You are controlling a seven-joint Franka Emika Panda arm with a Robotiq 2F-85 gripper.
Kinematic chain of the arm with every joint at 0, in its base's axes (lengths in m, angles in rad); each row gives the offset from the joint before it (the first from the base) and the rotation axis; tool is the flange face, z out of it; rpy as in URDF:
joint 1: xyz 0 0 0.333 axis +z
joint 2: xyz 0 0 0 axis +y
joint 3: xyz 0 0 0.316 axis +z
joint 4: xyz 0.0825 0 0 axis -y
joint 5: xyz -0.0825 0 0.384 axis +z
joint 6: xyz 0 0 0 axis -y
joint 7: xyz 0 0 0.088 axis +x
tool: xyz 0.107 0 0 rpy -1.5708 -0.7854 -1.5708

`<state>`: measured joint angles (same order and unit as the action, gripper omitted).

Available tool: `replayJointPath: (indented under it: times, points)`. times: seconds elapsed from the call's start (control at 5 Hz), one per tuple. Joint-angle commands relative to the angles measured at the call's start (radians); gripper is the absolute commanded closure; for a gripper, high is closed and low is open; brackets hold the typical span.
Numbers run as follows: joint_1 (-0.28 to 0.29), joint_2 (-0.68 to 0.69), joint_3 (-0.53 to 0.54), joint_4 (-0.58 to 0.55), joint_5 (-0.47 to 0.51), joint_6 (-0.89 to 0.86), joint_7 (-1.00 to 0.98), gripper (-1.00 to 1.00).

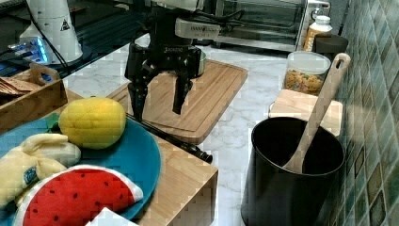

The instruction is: Open the drawer.

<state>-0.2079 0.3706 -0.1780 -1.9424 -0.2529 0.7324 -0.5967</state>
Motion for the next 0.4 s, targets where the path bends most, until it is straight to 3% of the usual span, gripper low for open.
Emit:
replayJointPath:
  times: [0.2,0.4]
  points:
    - [-0.053,0.098,-0.007,0.073,0.027,0.034,-0.078,-1.00]
    - [-0.061,0.109,-0.003,0.055,0.026,0.068,-0.092,-1.00]
